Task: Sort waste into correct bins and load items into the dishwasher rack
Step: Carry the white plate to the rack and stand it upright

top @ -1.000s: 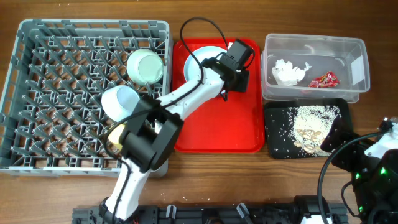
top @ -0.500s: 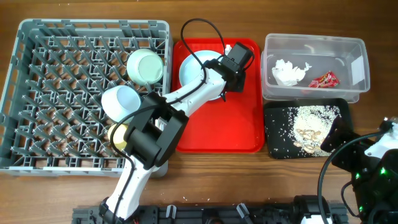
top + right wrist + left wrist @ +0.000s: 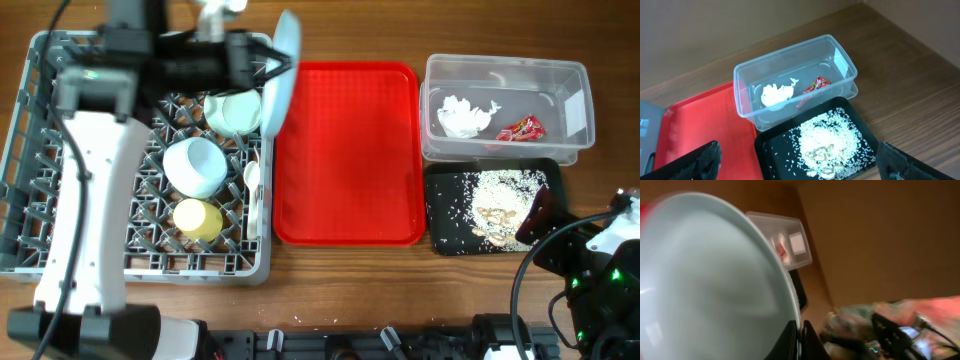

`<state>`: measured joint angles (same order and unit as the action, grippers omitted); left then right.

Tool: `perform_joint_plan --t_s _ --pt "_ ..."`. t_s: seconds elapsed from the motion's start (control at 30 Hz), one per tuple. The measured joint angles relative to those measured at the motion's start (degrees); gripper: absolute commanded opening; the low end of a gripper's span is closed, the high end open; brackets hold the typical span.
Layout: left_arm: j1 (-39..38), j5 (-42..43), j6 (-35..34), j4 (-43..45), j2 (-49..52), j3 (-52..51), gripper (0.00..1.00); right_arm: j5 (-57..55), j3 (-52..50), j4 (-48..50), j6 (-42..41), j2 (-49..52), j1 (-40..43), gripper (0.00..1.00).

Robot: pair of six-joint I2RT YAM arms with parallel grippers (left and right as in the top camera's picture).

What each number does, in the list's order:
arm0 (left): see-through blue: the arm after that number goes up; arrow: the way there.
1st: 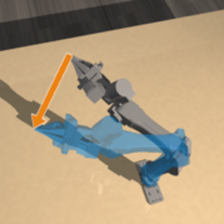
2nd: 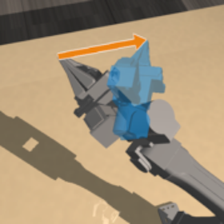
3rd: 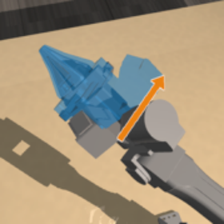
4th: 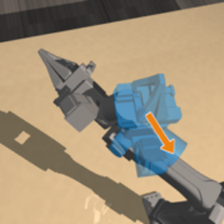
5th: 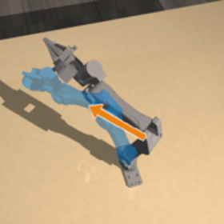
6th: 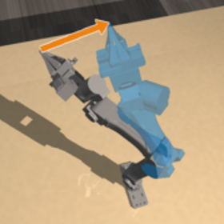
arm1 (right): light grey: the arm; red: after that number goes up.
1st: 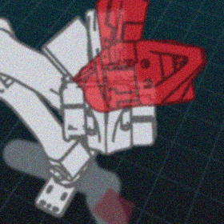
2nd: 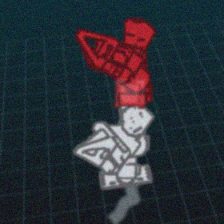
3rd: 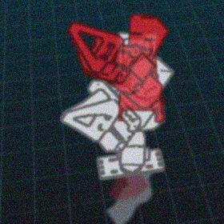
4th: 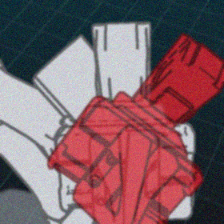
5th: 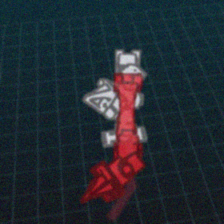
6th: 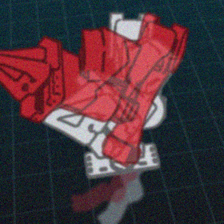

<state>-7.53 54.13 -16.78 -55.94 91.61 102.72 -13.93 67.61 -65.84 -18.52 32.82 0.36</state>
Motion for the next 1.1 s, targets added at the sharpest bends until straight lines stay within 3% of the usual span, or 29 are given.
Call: perform_joint_plan --t_s 0.03,0.1,0.23,0.37,0.6,0.9,0.97,1.0,1.1 --pt "5.2 8.0 3.2 -4.5 2.0 -0.5 0.04 0.0 0.0 0.0 0.0 0.0 0.0 1.00" --pt "9.4 13.1 6.8 -9.4 4.6 -1.1 0.04 0.0 0.0 0.1 0.0 0.0 0.0 1.00" --pt "20.8 17.8 11.6 -12.0 8.7 -1.3 0.04 0.0 0.0 0.0 0.0 0.0 0.0 1.00" --pt "29.9 20.8 13.3 -9.2 8.7 -1.3 0.04 0.0 0.0 0.0 0.0 0.0 0.0 1.00" --pt "31.1 20.1 13.8 -2.7 9.4 -1.3 0.04 0.0 0.0 0.0 0.0 0.0 0.0 1.00" --pt "28.1 10.4 16.1 -0.3 21.6 -1.3 0.06 0.0 0.0 0.0 0.0 0.0 0.0 1.00" --pt "27.9 9.6 17.4 1.3 23.0 -1.3 0.36 0.0 0.0 0.0 0.0 0.0 0.0 1.00" --pt "27.9 8.7 17.7 2.3 23.2 -1.3 0.57 0.0 0.0 0.0 0.0 0.0 0.0 1.00" --pt "27.9 3.8 18.6 2.8 23.3 -1.3 0.91 0.0 0.0 0.0 0.0 0.0 0.0 1.00"
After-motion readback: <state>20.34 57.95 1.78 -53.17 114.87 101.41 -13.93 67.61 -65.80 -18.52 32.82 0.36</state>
